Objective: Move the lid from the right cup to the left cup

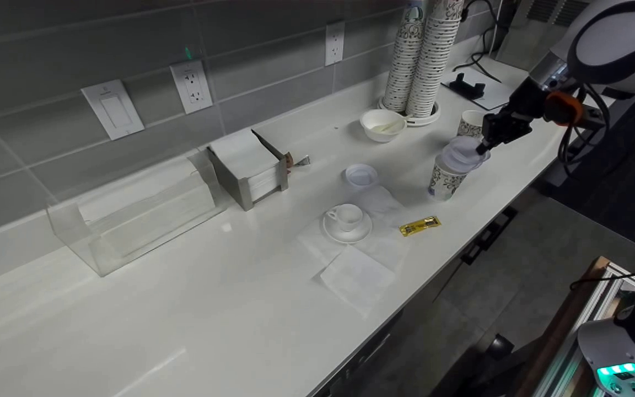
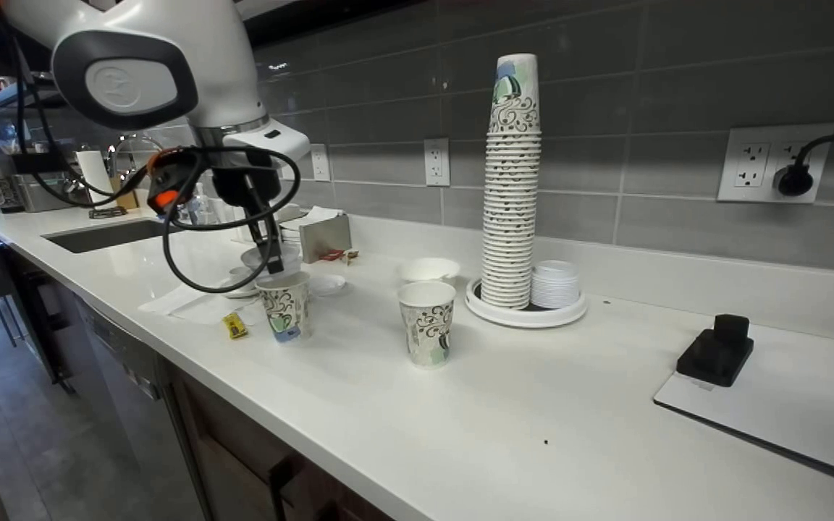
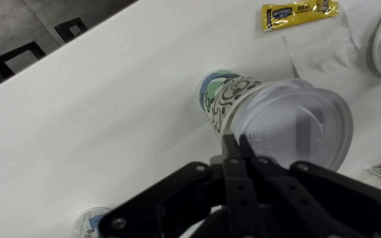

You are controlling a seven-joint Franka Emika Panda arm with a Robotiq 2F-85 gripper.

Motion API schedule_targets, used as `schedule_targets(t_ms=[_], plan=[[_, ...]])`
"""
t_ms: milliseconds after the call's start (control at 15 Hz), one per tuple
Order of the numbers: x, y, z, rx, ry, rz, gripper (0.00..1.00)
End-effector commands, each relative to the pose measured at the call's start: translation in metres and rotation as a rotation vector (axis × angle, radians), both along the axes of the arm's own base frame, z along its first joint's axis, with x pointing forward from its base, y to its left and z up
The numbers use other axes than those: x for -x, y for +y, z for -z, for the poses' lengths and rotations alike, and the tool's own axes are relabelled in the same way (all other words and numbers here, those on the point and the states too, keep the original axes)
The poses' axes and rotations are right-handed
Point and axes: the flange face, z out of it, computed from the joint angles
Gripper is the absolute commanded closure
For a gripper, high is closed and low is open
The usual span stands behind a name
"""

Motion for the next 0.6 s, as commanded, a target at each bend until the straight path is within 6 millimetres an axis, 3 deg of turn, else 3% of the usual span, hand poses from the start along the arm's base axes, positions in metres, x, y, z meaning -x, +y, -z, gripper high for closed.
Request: schedule_targets(t_ms=[0, 533], plan=[[-0.007, -0.005, 0.002, -0.014, -0.005, 0.015, 1.0], [-0.017, -0.001, 0.005, -0.005, 0.011, 0.001, 1.0]])
